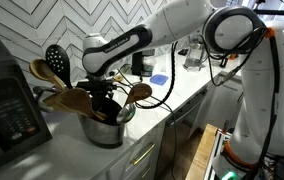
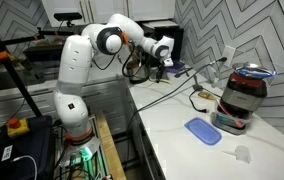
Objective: Put the white serving spoon in the pot
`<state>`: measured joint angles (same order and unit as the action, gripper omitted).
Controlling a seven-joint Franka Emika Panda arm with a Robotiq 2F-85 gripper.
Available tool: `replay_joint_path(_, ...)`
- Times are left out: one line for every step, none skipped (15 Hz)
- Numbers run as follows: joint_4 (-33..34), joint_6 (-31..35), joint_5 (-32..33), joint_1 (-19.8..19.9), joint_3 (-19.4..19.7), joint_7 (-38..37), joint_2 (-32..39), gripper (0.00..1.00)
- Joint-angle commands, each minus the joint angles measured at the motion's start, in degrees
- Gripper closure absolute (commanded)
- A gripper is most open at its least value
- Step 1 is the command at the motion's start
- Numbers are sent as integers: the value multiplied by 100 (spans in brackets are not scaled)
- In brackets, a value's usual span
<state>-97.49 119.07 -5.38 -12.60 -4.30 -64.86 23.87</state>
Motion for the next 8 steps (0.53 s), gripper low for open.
replay_joint_path(-134, 200, 57, -80, 57, -157, -46, 81)
replay_joint_path(-133, 215, 57, -83, 57, -168, -48, 90)
replay_joint_path(-133, 220, 60, -85, 61, -186, -49, 95)
replay_joint_path(-133, 217, 61, -83, 66, -195, -57, 93)
replay_joint_path(-142, 230, 61, -78, 74, -213, -86, 93)
replay_joint_path(-151, 238, 52, -68, 82, -236, -110, 93)
replay_joint_path(-163, 249, 35, -49, 94, -266, -141, 93)
replay_joint_path(-178, 266, 22, -28, 111, -303, -177, 93)
